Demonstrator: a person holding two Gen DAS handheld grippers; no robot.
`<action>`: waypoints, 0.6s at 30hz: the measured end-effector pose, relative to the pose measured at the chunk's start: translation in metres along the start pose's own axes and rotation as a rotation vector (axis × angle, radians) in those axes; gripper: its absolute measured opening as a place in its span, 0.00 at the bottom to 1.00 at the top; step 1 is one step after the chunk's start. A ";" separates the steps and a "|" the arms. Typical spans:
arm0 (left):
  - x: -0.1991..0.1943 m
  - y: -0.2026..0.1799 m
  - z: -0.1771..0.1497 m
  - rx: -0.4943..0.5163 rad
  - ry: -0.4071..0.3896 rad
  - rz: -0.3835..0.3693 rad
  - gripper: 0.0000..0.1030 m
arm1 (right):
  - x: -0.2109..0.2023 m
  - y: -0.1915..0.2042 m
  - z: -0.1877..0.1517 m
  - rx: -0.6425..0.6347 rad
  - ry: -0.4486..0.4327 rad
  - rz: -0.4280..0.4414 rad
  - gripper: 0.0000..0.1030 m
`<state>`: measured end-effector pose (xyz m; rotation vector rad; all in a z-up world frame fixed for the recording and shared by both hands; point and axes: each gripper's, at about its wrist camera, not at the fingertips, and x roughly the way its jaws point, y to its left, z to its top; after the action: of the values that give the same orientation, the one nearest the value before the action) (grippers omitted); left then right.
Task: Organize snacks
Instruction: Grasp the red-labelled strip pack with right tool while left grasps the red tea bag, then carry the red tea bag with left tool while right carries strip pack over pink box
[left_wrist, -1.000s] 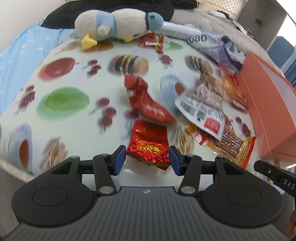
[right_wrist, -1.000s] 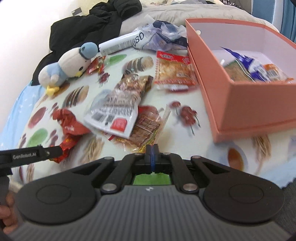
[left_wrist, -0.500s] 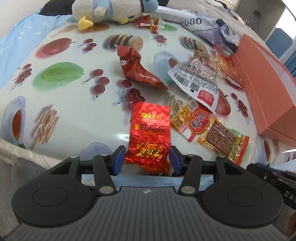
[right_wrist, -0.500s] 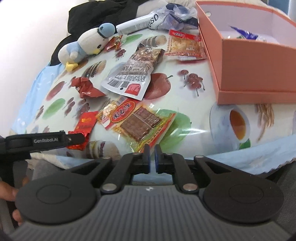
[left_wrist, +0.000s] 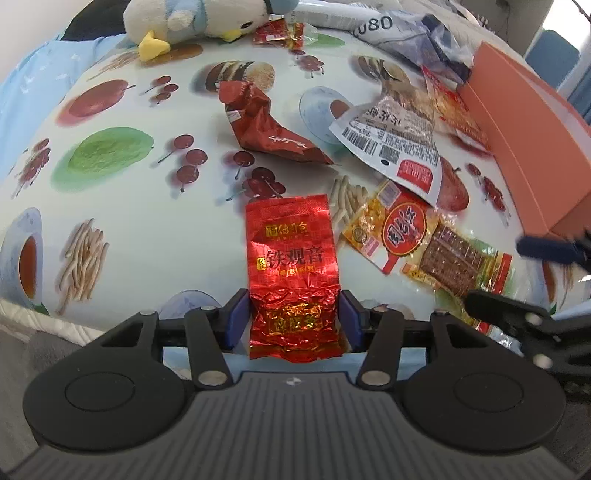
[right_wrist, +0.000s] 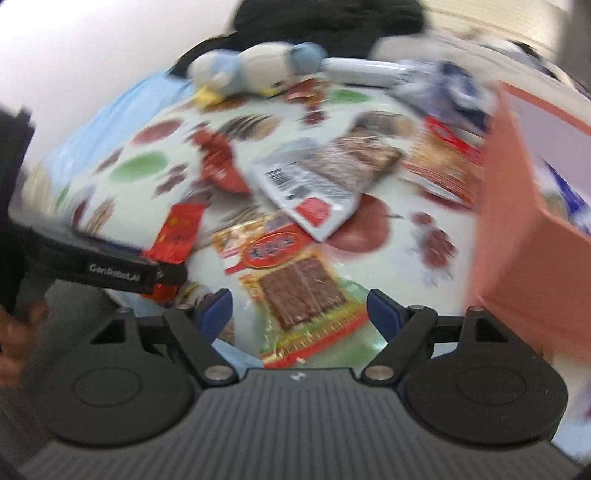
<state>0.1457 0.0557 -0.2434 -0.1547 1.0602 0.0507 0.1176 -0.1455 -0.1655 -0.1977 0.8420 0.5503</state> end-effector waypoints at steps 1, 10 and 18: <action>0.000 0.000 0.000 0.000 0.000 0.001 0.56 | 0.006 0.002 0.003 -0.039 0.007 0.002 0.79; 0.003 0.002 0.001 -0.009 0.011 -0.003 0.55 | 0.044 -0.011 0.017 -0.116 0.089 0.064 0.78; 0.005 -0.001 0.001 -0.003 0.016 0.008 0.55 | 0.050 -0.004 0.004 -0.161 0.130 0.088 0.77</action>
<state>0.1496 0.0551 -0.2472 -0.1539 1.0763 0.0580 0.1489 -0.1280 -0.2012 -0.3476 0.9364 0.6937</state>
